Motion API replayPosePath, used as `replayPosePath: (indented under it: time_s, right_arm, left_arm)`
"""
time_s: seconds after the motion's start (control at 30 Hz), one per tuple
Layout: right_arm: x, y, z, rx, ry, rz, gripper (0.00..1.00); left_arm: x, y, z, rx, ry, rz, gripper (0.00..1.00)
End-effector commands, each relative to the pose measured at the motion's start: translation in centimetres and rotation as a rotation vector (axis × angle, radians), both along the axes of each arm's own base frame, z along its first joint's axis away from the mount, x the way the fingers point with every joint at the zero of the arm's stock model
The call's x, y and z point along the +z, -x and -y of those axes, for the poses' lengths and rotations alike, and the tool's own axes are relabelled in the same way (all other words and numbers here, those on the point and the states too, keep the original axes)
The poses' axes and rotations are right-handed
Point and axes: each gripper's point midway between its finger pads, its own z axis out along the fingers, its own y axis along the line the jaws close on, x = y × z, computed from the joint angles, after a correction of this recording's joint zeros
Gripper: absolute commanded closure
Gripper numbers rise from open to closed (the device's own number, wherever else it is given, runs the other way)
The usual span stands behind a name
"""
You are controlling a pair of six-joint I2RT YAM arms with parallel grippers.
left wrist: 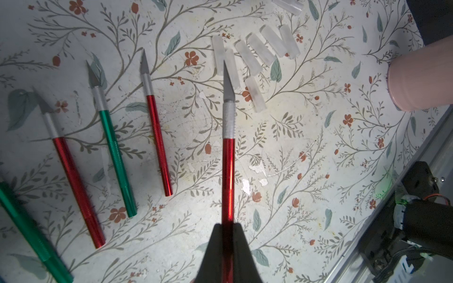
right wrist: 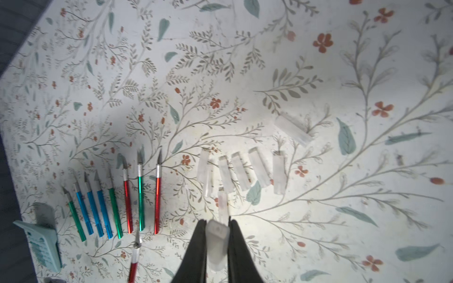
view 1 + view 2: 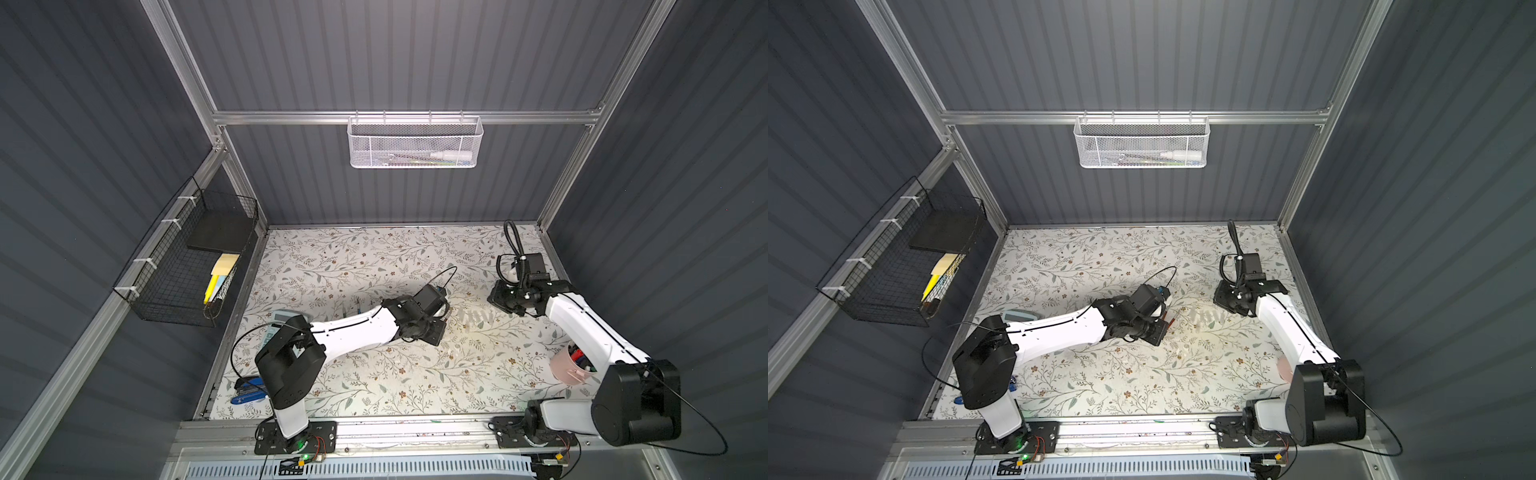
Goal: Remove protective caps from carving knives
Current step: Place the protective sleeve at the center of the board.
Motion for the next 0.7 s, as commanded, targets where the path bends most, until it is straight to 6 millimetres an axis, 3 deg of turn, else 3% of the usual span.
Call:
replayPosePath:
  time_s: [0.0,0.67]
  right_arm:
    - [-2.1,1.4,1.6,-0.011,0.068,-0.079,1.00]
    - [-7.4,2.1,3.6,-0.058,0.058,-0.208,1.00]
  left_arm:
    - [0.1,-0.1,-0.5,0.014,-0.014,-0.006,1.00]
    - [0.0,-0.1,-0.6,0.019,-0.023,-0.008,1.00]
